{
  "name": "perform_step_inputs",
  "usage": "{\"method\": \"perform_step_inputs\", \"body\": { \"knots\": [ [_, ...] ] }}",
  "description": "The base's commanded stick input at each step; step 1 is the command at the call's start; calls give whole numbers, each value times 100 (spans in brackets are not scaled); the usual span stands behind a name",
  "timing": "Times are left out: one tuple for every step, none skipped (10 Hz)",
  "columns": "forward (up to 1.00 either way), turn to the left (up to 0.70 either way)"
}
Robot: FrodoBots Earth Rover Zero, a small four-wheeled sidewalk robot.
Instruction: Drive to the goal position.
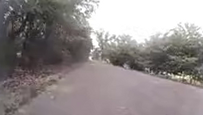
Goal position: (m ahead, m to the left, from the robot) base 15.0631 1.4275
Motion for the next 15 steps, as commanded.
{"method": "perform_step_inputs", "body": {
  "knots": [
    [70,0],
    [70,0],
    [70,0],
    [70,0],
    [70,0],
    [70,0],
    [70,0],
    [70,0],
    [70,0],
    [70,0],
    [70,0],
    [70,0],
    [70,0],
    [70,0],
    [70,0]
  ]
}}
